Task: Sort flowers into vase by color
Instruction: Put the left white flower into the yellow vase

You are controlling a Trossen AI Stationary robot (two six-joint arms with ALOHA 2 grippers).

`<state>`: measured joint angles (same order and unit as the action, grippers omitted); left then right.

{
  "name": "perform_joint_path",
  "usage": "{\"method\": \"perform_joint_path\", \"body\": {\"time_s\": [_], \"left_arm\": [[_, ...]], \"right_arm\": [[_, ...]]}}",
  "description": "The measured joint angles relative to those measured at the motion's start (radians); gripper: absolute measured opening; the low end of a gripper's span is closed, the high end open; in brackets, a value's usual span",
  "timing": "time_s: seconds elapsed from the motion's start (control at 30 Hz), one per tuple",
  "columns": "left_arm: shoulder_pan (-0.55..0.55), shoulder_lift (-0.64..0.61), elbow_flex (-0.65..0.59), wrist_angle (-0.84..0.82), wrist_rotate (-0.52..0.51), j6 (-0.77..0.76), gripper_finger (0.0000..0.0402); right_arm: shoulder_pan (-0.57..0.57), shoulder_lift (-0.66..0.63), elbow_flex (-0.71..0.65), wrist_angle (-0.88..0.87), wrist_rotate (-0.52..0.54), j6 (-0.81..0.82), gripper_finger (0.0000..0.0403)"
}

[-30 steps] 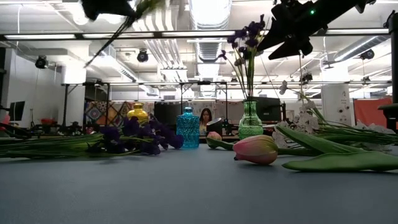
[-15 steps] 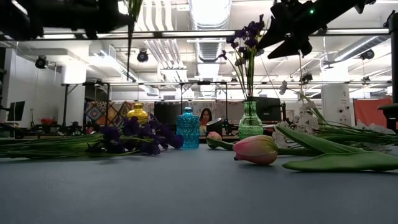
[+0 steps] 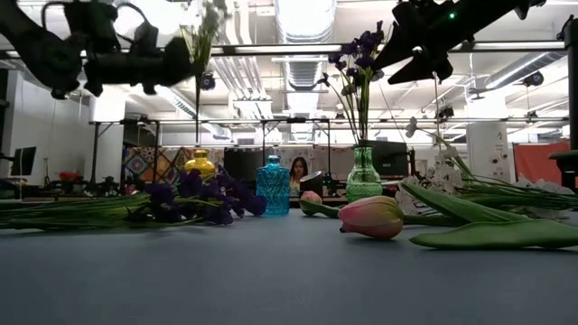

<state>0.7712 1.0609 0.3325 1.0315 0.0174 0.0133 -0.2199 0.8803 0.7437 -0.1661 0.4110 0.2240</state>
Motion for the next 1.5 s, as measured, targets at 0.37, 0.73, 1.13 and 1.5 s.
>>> {"method": "perform_joint_path", "body": {"time_s": [0.37,0.73,1.13,1.5], "left_arm": [[0.002,0.138,0.000,0.102,-0.005,0.003,0.0003],[0.003,0.176,-0.004,0.081,-0.008,-0.054,0.0044],[0.000,0.111,-0.021,-0.123,-0.008,-0.111,0.0147],[-0.036,-0.109,-0.021,-0.505,0.027,-0.191,0.0212]], "right_arm": [[0.000,0.000,0.000,0.000,0.000,0.001,0.0343],[0.000,0.000,0.000,0.000,0.000,-0.008,0.0343],[0.000,0.000,0.000,-0.015,-0.001,-0.008,0.0343],[0.000,0.000,0.000,-0.016,-0.037,0.010,0.0343]]}}
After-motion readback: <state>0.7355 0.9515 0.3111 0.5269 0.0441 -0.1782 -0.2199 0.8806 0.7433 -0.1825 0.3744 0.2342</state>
